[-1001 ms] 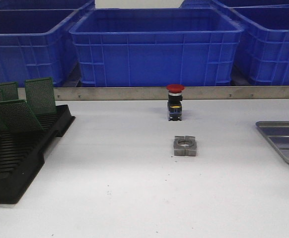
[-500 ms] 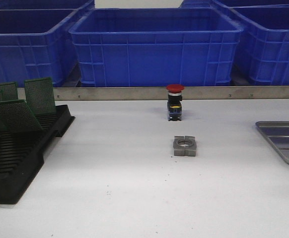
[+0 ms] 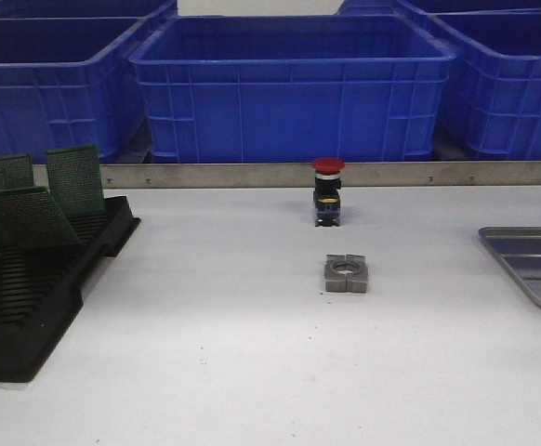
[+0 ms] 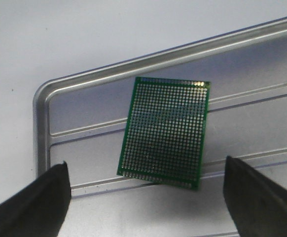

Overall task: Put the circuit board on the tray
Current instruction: 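Grasp a second green board in the rack with the left gripper, then carry the second board toward the right gripper and hand it over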

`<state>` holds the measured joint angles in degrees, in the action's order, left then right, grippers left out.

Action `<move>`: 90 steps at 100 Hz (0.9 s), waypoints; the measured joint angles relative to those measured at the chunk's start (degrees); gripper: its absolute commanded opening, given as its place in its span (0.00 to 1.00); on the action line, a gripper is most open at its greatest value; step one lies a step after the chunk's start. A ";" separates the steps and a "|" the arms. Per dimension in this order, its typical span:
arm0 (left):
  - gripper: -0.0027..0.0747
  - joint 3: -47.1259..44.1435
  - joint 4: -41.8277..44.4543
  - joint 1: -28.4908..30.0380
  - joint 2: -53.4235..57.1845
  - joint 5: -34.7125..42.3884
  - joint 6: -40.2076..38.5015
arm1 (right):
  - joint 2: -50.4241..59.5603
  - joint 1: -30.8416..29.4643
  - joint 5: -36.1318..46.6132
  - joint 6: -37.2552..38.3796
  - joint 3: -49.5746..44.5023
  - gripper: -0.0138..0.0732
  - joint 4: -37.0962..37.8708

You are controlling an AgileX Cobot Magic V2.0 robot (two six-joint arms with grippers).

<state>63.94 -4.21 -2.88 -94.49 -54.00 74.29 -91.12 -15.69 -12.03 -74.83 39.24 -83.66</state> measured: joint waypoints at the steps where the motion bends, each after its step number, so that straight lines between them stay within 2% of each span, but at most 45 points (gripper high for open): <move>1: 0.01 0.00 0.00 0.00 0.00 0.00 0.00 | 0.00 0.00 0.00 0.00 0.00 0.90 0.00; 13: 0.01 1.38 0.53 0.00 0.00 -2.24 0.27 | 0.00 0.00 0.00 0.12 0.00 0.90 0.00; 27: 0.01 5.12 -0.71 0.00 0.81 -13.14 0.06 | 0.00 0.00 -0.26 0.01 0.00 0.90 -0.10; 46: 0.01 11.13 -9.84 0.00 3.09 -15.47 0.06 | 2.34 0.00 -5.58 -3.09 0.00 0.90 -0.09; 69: 0.01 13.71 -29.35 -0.81 3.48 -15.76 2.70 | 9.08 0.00 -19.98 -13.14 0.00 0.90 0.22; 81: 0.01 13.70 -37.71 -3.99 3.48 -15.76 6.20 | 12.32 0.00 -30.13 -20.50 0.00 0.90 0.64; 90: 0.01 13.70 -40.72 -7.73 3.48 -15.76 7.69 | 13.77 0.89 -37.60 -25.80 0.00 0.90 1.02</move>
<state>77.64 -44.93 -10.61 -91.01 -69.76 81.98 -77.35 -14.80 -49.64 -100.63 39.24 -82.65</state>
